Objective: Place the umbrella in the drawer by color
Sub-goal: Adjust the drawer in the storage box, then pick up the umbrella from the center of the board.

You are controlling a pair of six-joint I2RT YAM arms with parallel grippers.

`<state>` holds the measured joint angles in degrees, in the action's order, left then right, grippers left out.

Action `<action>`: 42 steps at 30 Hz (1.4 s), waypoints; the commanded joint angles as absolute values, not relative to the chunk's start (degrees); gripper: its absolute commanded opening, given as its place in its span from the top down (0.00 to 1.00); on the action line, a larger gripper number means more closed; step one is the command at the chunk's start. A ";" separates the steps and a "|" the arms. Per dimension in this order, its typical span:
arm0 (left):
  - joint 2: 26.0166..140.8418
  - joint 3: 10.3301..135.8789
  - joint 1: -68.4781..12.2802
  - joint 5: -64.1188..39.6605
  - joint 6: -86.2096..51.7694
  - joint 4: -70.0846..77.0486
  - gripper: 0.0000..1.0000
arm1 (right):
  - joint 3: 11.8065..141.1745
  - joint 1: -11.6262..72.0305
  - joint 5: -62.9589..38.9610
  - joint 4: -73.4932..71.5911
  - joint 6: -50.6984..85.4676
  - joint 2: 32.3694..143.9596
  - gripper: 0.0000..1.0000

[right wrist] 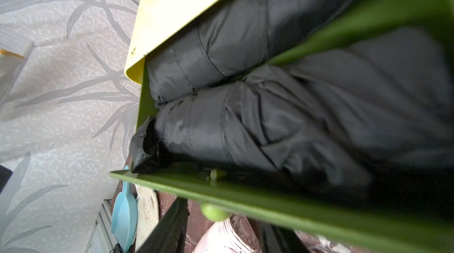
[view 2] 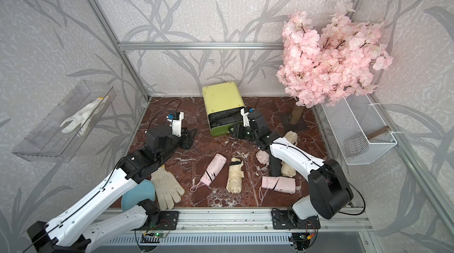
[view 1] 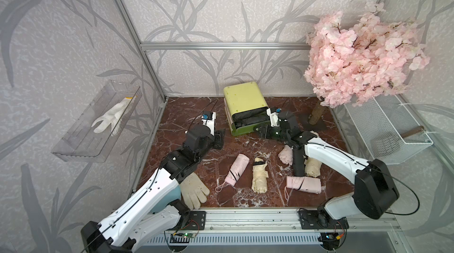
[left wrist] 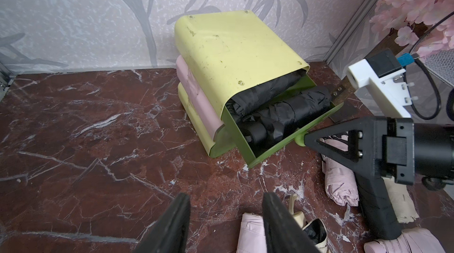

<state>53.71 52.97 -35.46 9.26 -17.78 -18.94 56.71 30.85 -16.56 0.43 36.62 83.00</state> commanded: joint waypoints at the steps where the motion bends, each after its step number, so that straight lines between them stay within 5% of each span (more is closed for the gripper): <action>1: 53.10 51.61 -35.58 9.59 -18.62 -16.68 0.47 | 55.72 31.06 -14.22 3.76 34.87 79.45 0.47; 13: 50.56 48.66 -35.69 5.62 -20.18 -15.54 0.40 | 51.27 26.95 6.30 33.96 25.47 61.68 0.42; 18: 51.22 46.42 -36.13 1.46 -20.82 -11.49 0.37 | 44.10 18.08 2.64 37.17 26.12 57.13 0.31; 36: 53.66 42.79 -37.58 0.32 -19.96 -6.49 0.36 | 45.34 13.86 4.92 32.64 24.18 73.42 0.20; 42: 54.79 42.68 -37.61 -0.15 -19.02 -5.80 0.35 | 47.37 12.74 1.69 29.96 22.50 81.39 0.28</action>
<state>54.35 43.00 -37.41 0.67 -20.12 -7.49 45.65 13.04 2.42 31.68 23.92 79.68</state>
